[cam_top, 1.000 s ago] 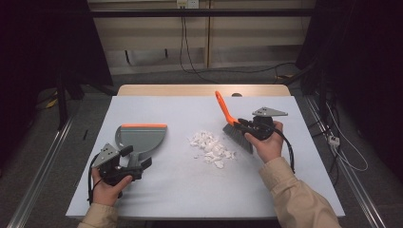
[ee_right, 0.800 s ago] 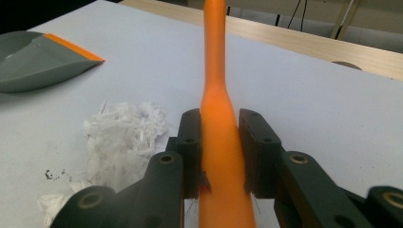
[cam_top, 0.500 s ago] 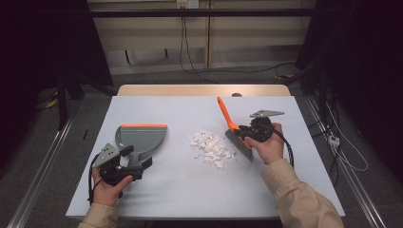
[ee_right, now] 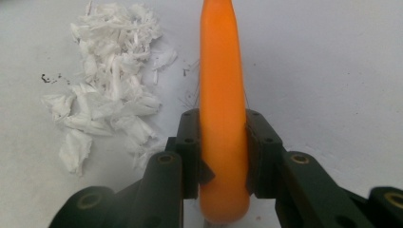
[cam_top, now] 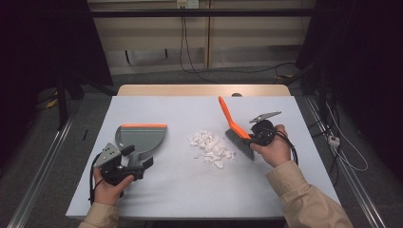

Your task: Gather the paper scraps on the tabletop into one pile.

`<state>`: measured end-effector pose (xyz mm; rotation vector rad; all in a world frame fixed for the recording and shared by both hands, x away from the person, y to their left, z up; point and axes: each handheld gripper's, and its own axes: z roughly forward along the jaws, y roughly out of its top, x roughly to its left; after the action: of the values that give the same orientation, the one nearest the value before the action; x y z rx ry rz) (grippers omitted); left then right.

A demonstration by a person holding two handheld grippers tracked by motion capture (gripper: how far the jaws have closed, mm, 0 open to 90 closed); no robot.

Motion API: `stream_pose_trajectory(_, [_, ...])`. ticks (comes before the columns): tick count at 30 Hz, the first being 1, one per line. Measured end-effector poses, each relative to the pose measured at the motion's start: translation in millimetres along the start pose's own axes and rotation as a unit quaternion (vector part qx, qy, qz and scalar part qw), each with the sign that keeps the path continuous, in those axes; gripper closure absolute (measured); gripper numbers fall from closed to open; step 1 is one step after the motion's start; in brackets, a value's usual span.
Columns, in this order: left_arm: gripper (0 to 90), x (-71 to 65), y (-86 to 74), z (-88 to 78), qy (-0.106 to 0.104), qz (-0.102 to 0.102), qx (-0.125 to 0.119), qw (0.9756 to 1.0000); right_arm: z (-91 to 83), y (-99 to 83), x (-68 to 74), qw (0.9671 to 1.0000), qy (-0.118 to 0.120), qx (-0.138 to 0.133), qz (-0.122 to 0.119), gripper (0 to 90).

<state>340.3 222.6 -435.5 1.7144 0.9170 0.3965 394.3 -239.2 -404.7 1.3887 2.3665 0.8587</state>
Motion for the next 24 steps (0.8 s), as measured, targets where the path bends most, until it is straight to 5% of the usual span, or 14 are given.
stream_pose_trajectory(7, [6.3, 0.6, 0.3, -1.0, 0.001, 0.001, 0.0, 1.0, 1.0, 1.5, -3.3, 0.9999, 0.013, -0.008, -0.006, 71.5])
stream_pose_trajectory(15, [6.3, 2.1, 0.3, 0.4, 0.001, -0.006, -0.002, 1.0, 10.9, 18.7, -9.7, 0.9967, 0.029, -0.074, -0.018, 71.5])
stream_pose_trajectory(24, [6.3, 2.8, 0.8, 2.5, -0.003, -0.013, -0.003, 0.9999, 44.9, 58.6, -3.9, 0.9862, 0.052, -0.107, -0.115, 71.5])
